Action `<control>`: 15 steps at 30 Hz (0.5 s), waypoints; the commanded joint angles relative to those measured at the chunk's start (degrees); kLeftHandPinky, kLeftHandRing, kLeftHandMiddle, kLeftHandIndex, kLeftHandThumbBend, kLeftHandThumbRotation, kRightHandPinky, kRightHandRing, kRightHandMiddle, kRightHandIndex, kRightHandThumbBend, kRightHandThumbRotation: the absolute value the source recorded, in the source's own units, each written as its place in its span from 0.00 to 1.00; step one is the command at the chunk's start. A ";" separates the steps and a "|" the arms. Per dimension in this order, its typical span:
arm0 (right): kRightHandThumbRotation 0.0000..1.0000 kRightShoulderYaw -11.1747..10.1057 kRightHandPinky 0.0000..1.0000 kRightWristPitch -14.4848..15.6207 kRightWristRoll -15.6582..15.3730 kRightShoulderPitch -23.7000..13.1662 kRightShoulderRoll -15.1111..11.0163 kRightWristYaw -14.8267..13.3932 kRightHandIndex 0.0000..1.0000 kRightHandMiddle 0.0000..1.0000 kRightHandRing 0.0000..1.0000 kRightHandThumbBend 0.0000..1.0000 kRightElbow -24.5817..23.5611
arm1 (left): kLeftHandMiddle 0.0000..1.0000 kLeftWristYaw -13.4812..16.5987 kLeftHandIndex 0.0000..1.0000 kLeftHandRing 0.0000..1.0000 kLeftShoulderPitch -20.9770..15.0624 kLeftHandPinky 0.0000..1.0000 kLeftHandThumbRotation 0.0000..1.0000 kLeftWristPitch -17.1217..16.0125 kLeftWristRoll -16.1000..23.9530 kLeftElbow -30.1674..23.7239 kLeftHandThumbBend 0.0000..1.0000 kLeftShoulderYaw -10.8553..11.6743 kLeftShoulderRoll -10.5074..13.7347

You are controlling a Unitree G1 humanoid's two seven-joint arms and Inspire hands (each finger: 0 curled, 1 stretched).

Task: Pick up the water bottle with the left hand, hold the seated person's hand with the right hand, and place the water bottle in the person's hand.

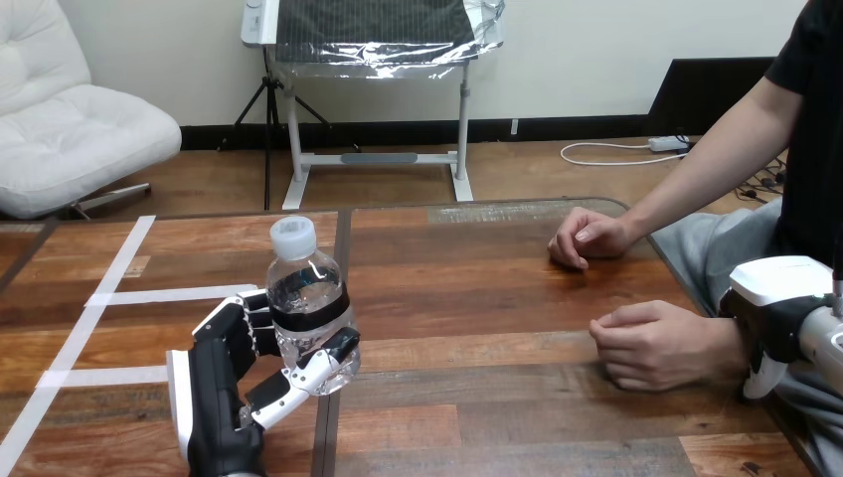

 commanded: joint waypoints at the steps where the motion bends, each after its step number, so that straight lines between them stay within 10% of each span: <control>1: 0.00 0.92 0.17 -1.58 0.48 -1.15 1.84 -0.52 0.74 0.42 0.27 0.66 0.36 | 0.44 0.17 0.50 0.42 -3.52 0.44 0.00 -0.20 0.83 -3.78 0.61 -0.67 -1.20; 15: 0.00 -1.82 0.24 -3.06 3.58 -2.52 0.62 -1.30 0.55 0.47 0.35 0.67 -0.96 | 0.44 0.15 0.49 0.42 -4.64 0.43 0.00 0.04 1.34 -3.45 0.61 -1.27 -1.29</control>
